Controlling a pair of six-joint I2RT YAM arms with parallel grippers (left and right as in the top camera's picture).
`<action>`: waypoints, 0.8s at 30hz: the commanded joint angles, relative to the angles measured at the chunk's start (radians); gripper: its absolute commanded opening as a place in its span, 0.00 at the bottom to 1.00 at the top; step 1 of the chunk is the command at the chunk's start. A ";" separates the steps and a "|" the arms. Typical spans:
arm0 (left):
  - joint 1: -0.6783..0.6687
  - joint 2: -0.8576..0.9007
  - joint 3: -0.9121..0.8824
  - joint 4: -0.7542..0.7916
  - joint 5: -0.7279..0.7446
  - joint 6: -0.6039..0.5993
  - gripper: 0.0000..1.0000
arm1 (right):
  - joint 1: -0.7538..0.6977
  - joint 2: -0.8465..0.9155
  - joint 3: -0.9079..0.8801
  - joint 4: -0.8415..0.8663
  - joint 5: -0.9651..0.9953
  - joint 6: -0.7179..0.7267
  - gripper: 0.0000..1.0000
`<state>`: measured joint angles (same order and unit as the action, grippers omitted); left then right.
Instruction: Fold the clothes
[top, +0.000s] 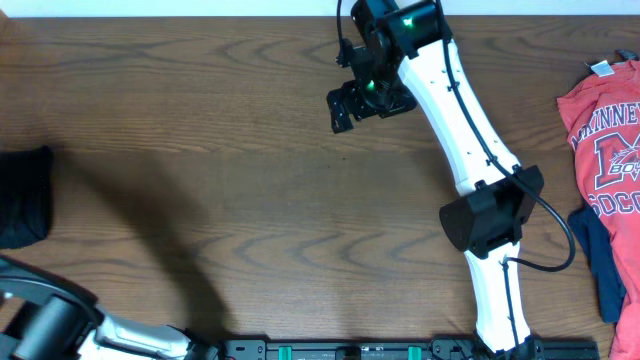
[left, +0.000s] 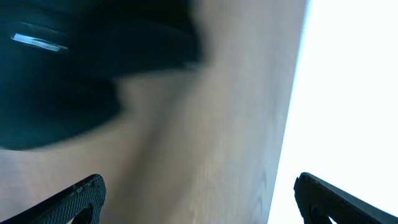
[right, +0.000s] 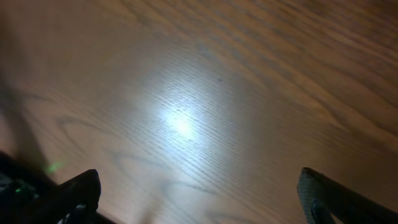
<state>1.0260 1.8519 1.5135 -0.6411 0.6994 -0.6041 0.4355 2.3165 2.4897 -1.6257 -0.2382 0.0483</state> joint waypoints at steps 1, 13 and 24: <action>-0.093 -0.085 0.008 0.019 0.023 0.045 0.98 | -0.024 -0.002 0.004 0.000 0.058 -0.005 0.99; -0.472 -0.128 0.007 0.006 0.014 0.194 0.98 | -0.274 -0.002 0.003 -0.040 0.219 0.076 0.99; -0.871 -0.128 0.007 0.005 -0.012 0.376 0.98 | -0.561 -0.003 0.002 -0.073 0.141 0.077 0.99</action>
<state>0.2314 1.7271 1.5135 -0.6296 0.6983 -0.3252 -0.0929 2.3165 2.4897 -1.6939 -0.0422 0.1085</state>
